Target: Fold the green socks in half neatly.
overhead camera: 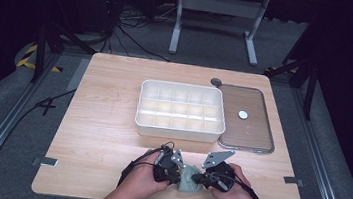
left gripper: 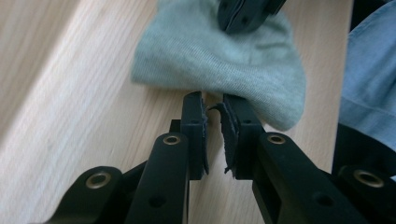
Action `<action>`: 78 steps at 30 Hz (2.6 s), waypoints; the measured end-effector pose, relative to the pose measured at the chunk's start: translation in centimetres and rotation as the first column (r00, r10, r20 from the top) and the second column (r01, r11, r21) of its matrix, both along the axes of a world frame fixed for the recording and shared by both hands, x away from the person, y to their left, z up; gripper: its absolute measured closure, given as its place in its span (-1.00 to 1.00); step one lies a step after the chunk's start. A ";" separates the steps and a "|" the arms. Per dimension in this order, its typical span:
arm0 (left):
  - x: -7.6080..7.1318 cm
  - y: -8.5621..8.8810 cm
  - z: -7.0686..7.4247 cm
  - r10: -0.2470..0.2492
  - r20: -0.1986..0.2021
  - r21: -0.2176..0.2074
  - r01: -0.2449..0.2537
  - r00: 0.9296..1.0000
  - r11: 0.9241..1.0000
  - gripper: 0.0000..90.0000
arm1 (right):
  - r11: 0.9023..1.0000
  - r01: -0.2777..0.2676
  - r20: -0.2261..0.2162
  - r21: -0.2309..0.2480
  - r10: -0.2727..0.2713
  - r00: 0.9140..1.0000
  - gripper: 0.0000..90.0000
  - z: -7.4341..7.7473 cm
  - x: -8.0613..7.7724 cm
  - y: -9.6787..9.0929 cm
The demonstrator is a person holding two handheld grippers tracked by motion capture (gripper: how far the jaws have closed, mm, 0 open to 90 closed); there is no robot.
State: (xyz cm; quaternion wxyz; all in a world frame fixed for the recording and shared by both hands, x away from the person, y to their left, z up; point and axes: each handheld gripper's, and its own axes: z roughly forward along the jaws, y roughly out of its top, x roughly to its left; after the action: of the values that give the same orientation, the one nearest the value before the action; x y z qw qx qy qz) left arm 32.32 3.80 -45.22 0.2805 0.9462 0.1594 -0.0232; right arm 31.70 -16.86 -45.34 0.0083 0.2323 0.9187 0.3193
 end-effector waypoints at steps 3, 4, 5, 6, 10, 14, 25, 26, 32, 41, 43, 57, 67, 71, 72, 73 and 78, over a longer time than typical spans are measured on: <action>-0.4 -0.4 0.5 -0.040 0.049 -0.047 0.043 0.998 0.998 0.71 | 1.000 -0.004 -0.014 0.025 0.005 1.000 0.98 -0.2 -0.1 0.1; -0.5 -0.6 0.6 -0.053 0.062 -0.048 0.056 0.997 0.997 0.68 | 1.000 -0.008 -0.014 0.028 0.009 1.000 0.98 -0.2 -0.1 0.1; -0.6 -0.7 0.7 -0.054 0.074 -0.041 0.058 0.996 0.997 0.66 | 1.000 -0.008 -0.018 0.029 0.008 1.000 0.98 -0.2 -0.2 0.2; -0.6 -0.8 0.7 -0.061 0.084 -0.042 0.065 0.995 0.997 0.64 | 1.000 -0.005 -0.019 0.029 0.006 1.000 0.98 -0.2 -0.2 0.2; -0.8 -1.0 0.8 -0.079 0.106 -0.044 0.084 0.991 0.996 0.57 | 0.999 -0.001 -0.033 0.044 0.003 0.999 0.98 -0.3 -0.1 0.1; -0.9 -0.8 0.9 -0.073 0.105 -0.057 0.080 0.992 0.995 0.44 | 0.999 -0.001 -0.026 0.041 0.002 1.000 0.98 -0.3 -0.2 0.2; -0.9 -1.3 0.9 -0.098 0.121 -0.081 0.108 0.988 0.991 0.24 | 0.999 0.013 -0.031 0.048 -0.012 0.999 0.97 -0.4 -0.3 0.2; -0.9 -1.3 0.9 -0.097 0.120 -0.081 0.107 0.988 0.991 0.24 | 0.999 0.014 -0.028 0.047 -0.013 1.000 0.97 -0.4 -0.3 0.2; -1.0 -1.2 1.2 -0.095 0.114 -0.088 0.105 0.989 0.991 0.24 | 0.999 0.028 -0.026 0.021 -0.028 0.999 0.80 0.3 -0.5 -0.1; -0.8 -1.2 1.2 -0.095 0.114 -0.098 0.107 0.989 0.989 0.25 | 0.988 0.131 0.005 0.081 -0.132 0.991 0.82 3.4 -0.3 -5.6; -0.7 -1.3 1.1 -0.103 0.118 -0.094 0.115 0.988 0.989 0.25 | 0.983 0.173 -0.022 0.053 -0.172 0.985 0.86 2.4 0.1 -7.0; -1.0 -2.5 0.9 -0.121 0.148 -0.098 0.136 0.982 0.986 0.24 | 1.000 0.009 -0.037 0.023 -0.009 0.999 0.94 0.1 -0.9 -3.2; -1.1 -3.9 0.5 -0.157 0.196 -0.072 0.174 0.968 0.982 0.20 | 0.995 0.025 -0.099 0.099 -0.015 0.995 0.96 -0.9 -0.5 -3.2; -1.2 -4.3 0.4 -0.154 0.185 -0.072 0.170 0.971 0.983 0.20 | 0.989 0.045 -0.125 0.143 -0.027 0.992 0.97 -1.3 -0.3 -3.7; -1.2 -4.3 0.4 -0.154 0.185 -0.072 0.170 0.971 0.983 0.20 | 0.989 0.045 -0.125 0.143 -0.027 0.992 0.97 -1.3 -0.3 -3.7; -1.1 -4.5 0.3 -0.154 0.180 -0.072 0.169 0.972 0.983 0.20 | 0.987 0.051 -0.137 0.154 -0.030 0.990 0.97 -1.4 -0.3 -3.8; -1.0 -5.2 0.4 -0.145 0.168 -0.037 0.153 0.975 0.987 0.20 | 0.989 0.054 -0.154 0.141 -0.032 0.988 0.98 -1.3 -0.1 -4.0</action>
State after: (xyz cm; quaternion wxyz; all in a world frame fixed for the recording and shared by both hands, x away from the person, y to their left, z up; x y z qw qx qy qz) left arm 31.28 -1.44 -44.84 0.3138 0.9469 0.0635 0.0302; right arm 31.61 -20.84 -46.62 -0.0714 0.2756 0.8859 0.3662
